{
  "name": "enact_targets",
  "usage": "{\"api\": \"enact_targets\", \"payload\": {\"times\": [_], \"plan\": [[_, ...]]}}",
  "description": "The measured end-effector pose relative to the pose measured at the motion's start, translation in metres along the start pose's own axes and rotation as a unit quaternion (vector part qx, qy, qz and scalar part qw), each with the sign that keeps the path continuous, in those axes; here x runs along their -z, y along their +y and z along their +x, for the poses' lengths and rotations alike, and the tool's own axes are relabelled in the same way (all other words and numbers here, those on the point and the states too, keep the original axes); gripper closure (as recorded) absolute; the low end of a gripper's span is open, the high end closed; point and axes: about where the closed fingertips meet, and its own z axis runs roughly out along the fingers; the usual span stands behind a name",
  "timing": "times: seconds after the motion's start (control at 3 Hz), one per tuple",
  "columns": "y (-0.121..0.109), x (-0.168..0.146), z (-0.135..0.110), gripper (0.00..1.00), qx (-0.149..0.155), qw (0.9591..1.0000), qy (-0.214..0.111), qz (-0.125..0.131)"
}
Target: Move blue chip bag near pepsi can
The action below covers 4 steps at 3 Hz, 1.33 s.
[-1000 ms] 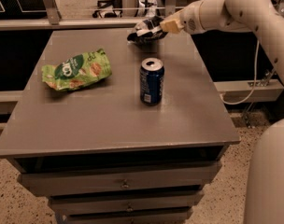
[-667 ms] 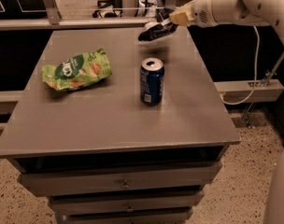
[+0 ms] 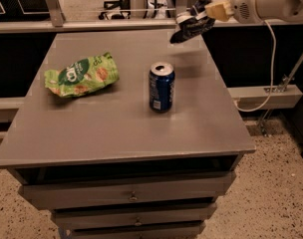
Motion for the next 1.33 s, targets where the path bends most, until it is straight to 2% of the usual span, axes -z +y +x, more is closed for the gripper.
{"api": "enact_targets", "payload": {"times": [0.33, 0.67, 1.33], "plan": [[-0.003, 0.035, 0.016, 1.00, -0.014, 0.9994, 0.014, 0.028], [0.002, 0.068, 0.038, 1.00, -0.036, 0.9982, 0.029, 0.039], [0.044, 0.109, 0.066, 1.00, -0.077, 0.9955, 0.049, 0.028]]}}
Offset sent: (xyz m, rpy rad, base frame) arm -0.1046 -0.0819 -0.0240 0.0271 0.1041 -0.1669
